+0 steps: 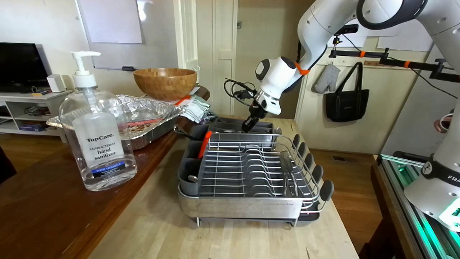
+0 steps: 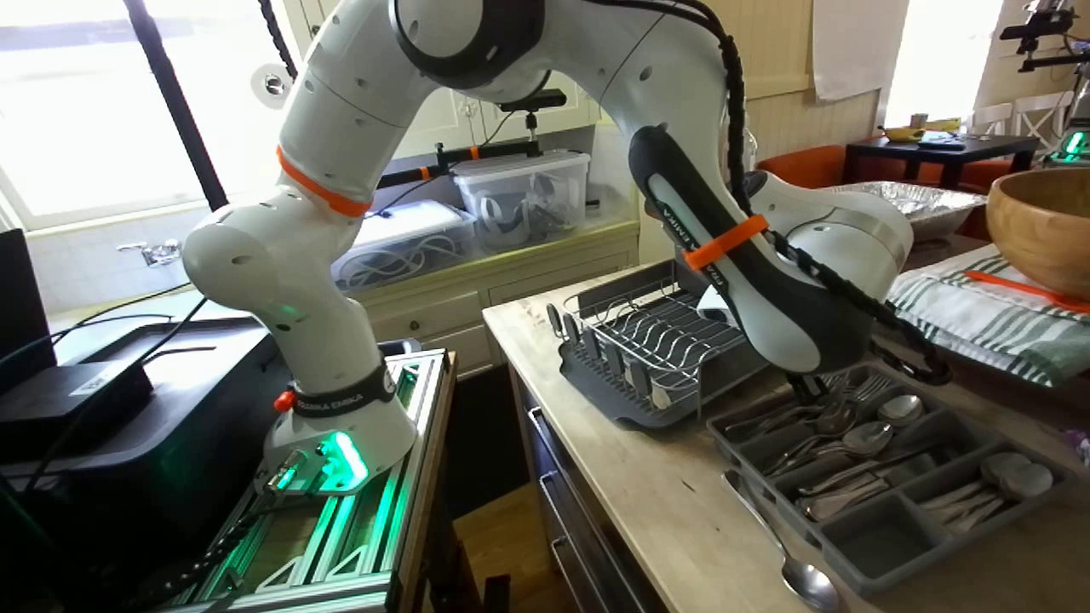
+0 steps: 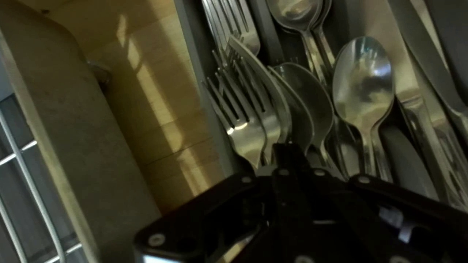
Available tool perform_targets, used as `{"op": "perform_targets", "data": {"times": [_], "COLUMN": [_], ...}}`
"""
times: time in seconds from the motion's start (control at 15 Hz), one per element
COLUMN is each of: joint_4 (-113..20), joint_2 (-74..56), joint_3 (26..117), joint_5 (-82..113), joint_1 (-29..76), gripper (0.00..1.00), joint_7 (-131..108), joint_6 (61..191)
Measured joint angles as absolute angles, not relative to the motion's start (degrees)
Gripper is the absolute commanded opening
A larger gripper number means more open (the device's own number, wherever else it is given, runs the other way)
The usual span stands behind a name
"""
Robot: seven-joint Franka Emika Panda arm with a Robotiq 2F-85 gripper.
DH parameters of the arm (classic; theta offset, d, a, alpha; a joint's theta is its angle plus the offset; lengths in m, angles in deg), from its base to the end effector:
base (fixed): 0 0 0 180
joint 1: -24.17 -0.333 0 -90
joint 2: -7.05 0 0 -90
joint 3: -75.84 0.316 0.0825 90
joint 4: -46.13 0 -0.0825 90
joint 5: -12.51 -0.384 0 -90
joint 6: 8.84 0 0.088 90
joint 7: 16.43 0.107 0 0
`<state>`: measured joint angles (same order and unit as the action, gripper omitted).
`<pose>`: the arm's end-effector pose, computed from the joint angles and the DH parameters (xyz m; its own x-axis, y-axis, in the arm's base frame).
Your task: Put the forks in the gray tray
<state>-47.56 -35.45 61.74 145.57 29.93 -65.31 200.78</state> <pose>0.5695 -0.0913 0.1883 -0.9081 0.0916 -0.4086 0.0407 0.9905 0.1316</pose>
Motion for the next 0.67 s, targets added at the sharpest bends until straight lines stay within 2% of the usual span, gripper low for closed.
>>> {"op": "perform_targets", "data": {"times": [0.6, 0.67], "joint_4": [-46.9, -47.3], "joint_2": [-34.4, -32.8], "joint_3": [54.8, 54.8], "joint_5": [147.9, 149.6], "joint_1": [23.3, 23.1], "gripper": [0.98, 1.0], "joint_7": [-57.2, -55.3], "joint_6": [202.6, 202.6]}}
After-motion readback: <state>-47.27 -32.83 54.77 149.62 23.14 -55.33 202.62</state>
